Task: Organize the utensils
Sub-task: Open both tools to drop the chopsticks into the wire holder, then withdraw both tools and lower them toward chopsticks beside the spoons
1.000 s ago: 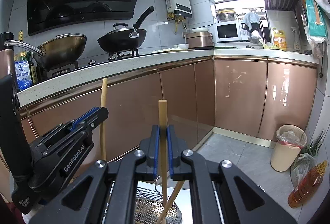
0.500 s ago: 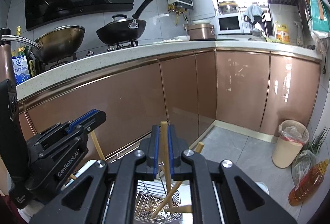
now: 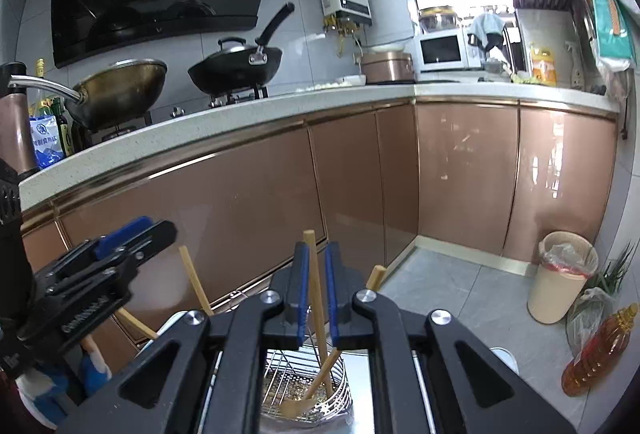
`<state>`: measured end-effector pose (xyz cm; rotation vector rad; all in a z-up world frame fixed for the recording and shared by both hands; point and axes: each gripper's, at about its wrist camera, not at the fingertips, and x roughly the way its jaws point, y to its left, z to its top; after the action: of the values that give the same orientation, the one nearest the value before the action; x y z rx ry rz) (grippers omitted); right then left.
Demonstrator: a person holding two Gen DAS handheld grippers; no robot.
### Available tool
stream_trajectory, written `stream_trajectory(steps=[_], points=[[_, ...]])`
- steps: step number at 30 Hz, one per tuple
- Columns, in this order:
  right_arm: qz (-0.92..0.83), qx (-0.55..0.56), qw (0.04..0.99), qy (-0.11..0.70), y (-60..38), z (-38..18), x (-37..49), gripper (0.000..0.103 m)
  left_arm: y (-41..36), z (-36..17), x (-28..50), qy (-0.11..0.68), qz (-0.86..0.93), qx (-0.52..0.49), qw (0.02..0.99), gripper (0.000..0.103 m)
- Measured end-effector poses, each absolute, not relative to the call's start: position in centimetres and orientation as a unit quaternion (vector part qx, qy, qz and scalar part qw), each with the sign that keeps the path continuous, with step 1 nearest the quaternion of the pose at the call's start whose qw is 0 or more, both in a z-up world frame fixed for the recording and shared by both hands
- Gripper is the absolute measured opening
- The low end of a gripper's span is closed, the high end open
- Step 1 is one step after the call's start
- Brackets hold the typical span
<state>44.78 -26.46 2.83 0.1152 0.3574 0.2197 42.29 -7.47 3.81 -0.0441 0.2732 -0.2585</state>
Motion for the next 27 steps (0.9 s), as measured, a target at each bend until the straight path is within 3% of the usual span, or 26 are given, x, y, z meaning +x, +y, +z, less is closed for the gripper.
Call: stream_trajectory(steps=[2,6,27], points=[[0.108,0.057,0.977,0.173,-26.6,3.6,43.8,0.011,-6.6,4.6,41.1,0.14,-0.125,-0.027,0.982,0.055],[0.104,0.054,0.979,0.166,-26.8,4.8,40.9,0.021,-5.1,5.8,38.7,0.148,-0.11,-0.022,0.982,0.057],[0.119,0.028,0.975,0.186,-24.2,7.8,24.2,0.022,4.5,7.0,22.8,0.224,-0.044,-0.021,0.973,0.057]])
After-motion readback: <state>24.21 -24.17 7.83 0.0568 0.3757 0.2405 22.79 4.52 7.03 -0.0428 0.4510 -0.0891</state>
